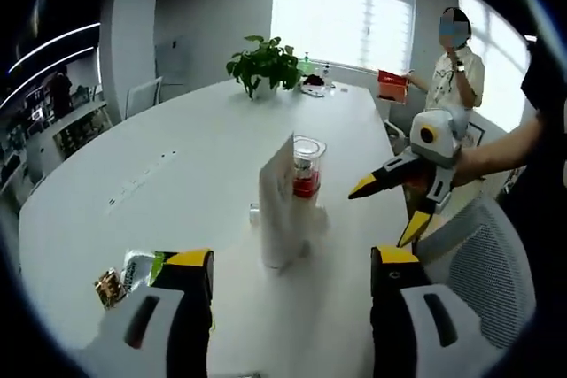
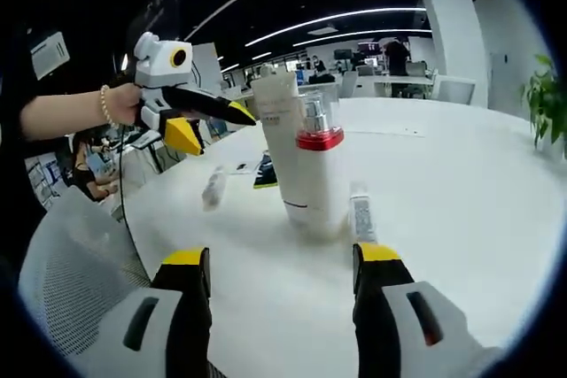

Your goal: Arrange the skincare products in the storage area until every visible bottle or jar stands upright without overlapping.

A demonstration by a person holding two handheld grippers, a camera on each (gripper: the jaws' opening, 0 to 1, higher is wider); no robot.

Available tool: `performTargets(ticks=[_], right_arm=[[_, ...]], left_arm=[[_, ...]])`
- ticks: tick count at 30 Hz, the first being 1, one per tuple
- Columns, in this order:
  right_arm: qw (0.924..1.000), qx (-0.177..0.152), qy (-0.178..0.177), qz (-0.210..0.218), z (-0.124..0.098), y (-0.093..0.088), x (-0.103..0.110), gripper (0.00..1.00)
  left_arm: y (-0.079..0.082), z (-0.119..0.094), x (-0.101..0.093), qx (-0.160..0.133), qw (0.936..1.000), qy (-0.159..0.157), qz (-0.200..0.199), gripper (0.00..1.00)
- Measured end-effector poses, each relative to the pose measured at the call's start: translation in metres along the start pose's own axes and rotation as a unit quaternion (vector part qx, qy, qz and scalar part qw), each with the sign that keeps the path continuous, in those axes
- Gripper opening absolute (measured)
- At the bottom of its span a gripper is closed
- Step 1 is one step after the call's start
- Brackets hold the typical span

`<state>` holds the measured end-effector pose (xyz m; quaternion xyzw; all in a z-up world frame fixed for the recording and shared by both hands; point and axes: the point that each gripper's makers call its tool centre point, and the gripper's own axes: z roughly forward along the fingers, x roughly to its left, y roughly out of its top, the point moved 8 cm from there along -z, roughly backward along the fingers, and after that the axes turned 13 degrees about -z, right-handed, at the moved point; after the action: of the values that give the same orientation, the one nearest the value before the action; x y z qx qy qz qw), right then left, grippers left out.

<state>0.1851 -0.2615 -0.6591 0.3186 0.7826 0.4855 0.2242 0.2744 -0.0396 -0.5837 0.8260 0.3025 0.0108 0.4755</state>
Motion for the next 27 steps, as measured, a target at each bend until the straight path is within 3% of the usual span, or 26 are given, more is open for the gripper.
performTargets(ticks=[11, 27], right_arm=[[0.9998, 0.01, -0.01, -0.012, -0.004, 0.001, -0.008, 0.65], [0.9985, 0.039, -0.023, -0.029, 0.001, -0.001, -0.017, 0.65]], left_arm=[[-0.017, -0.032, -0.002, -0.026, 0.9985, 0.028, -0.039, 0.87], [-0.06, -0.078, -0.015, -0.055, 0.9913, 0.076, -0.093, 0.99]])
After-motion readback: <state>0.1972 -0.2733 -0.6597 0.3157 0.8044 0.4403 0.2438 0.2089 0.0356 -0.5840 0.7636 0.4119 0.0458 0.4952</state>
